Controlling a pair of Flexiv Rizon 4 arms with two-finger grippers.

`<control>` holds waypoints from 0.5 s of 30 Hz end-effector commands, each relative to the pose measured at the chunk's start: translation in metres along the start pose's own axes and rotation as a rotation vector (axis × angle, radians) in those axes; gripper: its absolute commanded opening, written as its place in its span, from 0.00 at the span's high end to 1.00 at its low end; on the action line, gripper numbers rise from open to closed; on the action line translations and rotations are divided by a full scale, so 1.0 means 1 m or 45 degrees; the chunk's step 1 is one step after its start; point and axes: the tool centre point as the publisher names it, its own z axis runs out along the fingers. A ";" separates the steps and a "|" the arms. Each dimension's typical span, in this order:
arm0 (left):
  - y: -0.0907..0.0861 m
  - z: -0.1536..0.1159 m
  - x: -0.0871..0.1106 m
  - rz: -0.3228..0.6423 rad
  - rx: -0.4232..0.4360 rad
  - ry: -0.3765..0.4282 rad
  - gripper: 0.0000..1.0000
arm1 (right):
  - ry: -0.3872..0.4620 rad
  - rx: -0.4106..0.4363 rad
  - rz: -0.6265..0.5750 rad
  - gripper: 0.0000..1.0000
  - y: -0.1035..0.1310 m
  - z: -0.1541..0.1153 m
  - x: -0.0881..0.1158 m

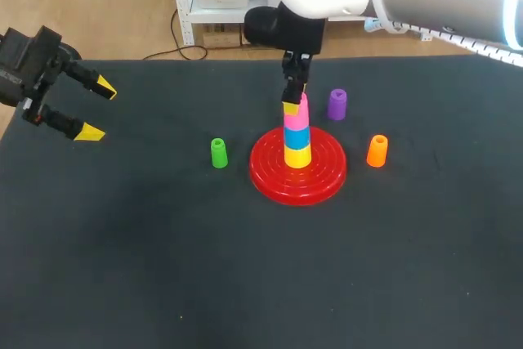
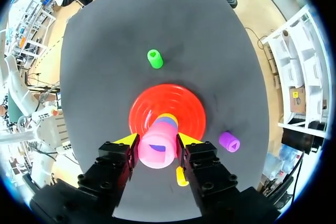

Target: Pick up and stack the cylinders on the red base in this order: pink,purple,orange,green

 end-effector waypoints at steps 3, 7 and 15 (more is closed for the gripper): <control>-0.001 0.000 0.000 0.001 -0.004 0.001 0.00 | -0.071 0.009 0.008 1.00 0.005 0.004 0.005; -0.001 0.000 0.000 0.001 -0.004 0.001 0.00 | -0.098 0.074 0.014 0.00 0.008 -0.005 0.005; -0.001 0.000 0.000 0.001 -0.004 0.001 0.00 | -0.237 0.107 -0.037 0.00 0.012 -0.027 0.001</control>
